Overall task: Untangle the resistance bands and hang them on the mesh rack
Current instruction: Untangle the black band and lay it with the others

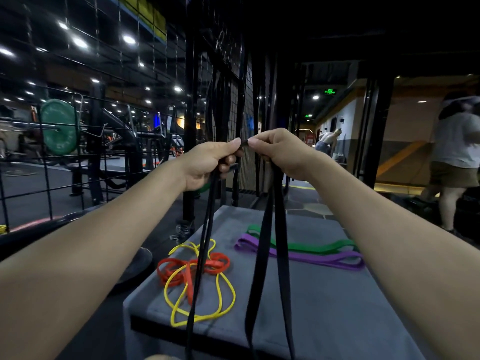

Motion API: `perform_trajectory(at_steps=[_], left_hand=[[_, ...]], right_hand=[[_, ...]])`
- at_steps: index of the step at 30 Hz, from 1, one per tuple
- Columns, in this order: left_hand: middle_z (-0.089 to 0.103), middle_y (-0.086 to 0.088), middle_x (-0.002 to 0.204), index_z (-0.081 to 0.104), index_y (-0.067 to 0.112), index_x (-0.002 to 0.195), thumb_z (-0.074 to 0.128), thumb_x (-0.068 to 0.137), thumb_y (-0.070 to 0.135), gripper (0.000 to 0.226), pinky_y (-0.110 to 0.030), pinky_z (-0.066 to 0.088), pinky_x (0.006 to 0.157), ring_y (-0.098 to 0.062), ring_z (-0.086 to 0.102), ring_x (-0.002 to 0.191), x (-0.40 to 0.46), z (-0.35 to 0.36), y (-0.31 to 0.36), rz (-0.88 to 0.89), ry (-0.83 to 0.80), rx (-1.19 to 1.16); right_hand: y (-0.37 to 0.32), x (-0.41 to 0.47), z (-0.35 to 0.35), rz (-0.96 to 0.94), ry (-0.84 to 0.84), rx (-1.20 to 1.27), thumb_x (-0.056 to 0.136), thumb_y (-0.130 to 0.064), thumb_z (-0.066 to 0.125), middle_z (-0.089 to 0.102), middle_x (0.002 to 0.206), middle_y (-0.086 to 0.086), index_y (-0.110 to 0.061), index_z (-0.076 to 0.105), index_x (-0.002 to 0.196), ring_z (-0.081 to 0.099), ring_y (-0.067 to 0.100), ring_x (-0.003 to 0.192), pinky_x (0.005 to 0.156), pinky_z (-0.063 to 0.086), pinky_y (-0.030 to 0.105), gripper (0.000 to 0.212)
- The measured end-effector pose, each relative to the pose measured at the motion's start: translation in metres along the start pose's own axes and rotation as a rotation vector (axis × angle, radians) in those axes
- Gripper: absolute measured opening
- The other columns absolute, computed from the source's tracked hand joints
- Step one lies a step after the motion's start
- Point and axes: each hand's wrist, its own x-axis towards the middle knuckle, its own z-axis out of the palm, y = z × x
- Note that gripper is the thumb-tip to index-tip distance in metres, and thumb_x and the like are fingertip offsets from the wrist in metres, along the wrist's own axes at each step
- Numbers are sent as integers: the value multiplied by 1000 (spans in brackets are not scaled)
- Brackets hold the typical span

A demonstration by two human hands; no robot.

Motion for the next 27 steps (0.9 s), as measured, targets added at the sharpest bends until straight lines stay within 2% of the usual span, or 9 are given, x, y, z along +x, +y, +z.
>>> perform_trajectory(at_steps=[3, 5, 8, 12, 15, 19, 21, 23, 27], left_hand=[[50, 5, 69, 58, 14, 87, 45, 96, 35, 26, -22, 43, 67, -5, 48, 61, -2, 0, -2, -44, -27, 56], [53, 3, 74, 57, 14, 88, 44, 96, 33, 25, -23, 46, 75, -7, 52, 68, -2, 1, -3, -61, -45, 66], [53, 3, 76, 60, 13, 89, 47, 95, 31, 23, -20, 51, 73, -7, 52, 71, 1, 2, -3, -71, -43, 37], [56, 2, 77, 63, 7, 98, 56, 90, 23, 19, -23, 54, 71, -6, 54, 68, 6, 3, -1, -49, 25, -87], [59, 0, 81, 63, 10, 97, 59, 87, 20, 14, -26, 56, 71, -6, 58, 70, 8, 6, 1, -16, 49, -139], [61, 0, 84, 63, 11, 99, 60, 87, 20, 15, -31, 55, 77, -7, 59, 74, 11, 11, 1, 5, 108, -157], [61, 0, 85, 64, 10, 101, 59, 88, 20, 17, -31, 56, 75, -7, 59, 76, 11, 13, 0, 11, 127, -173], [61, 0, 86, 64, 8, 103, 59, 89, 20, 19, -30, 58, 70, -8, 59, 76, 10, 15, -2, 18, 133, -192], [59, -2, 88, 63, 10, 99, 58, 90, 21, 16, -32, 56, 73, -11, 57, 79, 8, 18, -3, 36, 118, -205]], right_hand=[[1, -6, 0, 8, -28, -148, 96, -24, 49, 41, 60, -1, -6, 69, 94, 36, 7, 54, 54, 37, 14, 27], [1, -8, -2, 28, -78, -187, 93, -25, 54, 39, 57, -3, -4, 68, 94, 33, 8, 51, 47, 34, 13, 26], [0, -10, -4, 42, -109, -228, 90, -19, 60, 48, 60, -6, 0, 66, 95, 40, 5, 51, 49, 35, 15, 20], [3, -8, -5, 14, 41, -249, 89, -18, 60, 53, 77, -2, -16, 54, 99, 49, 11, 62, 57, 41, 23, 12], [3, -8, -8, 13, 112, -234, 90, -16, 59, 55, 80, 0, -16, 51, 96, 55, 15, 66, 61, 50, 28, 10], [1, -7, -4, -84, 252, -488, 88, -16, 60, 56, 80, -4, -13, 57, 96, 53, 6, 69, 62, 44, 18, 9], [1, -6, -1, -145, 330, -608, 86, -16, 62, 57, 84, -1, -12, 61, 95, 53, 7, 69, 65, 49, 22, 9], [1, -4, 3, -191, 366, -711, 85, -18, 63, 57, 96, 4, -12, 62, 97, 56, 15, 79, 68, 52, 31, 14], [-1, -1, 8, -224, 391, -809, 86, -20, 62, 61, 101, 4, -14, 65, 97, 60, 19, 86, 62, 47, 30, 13]])
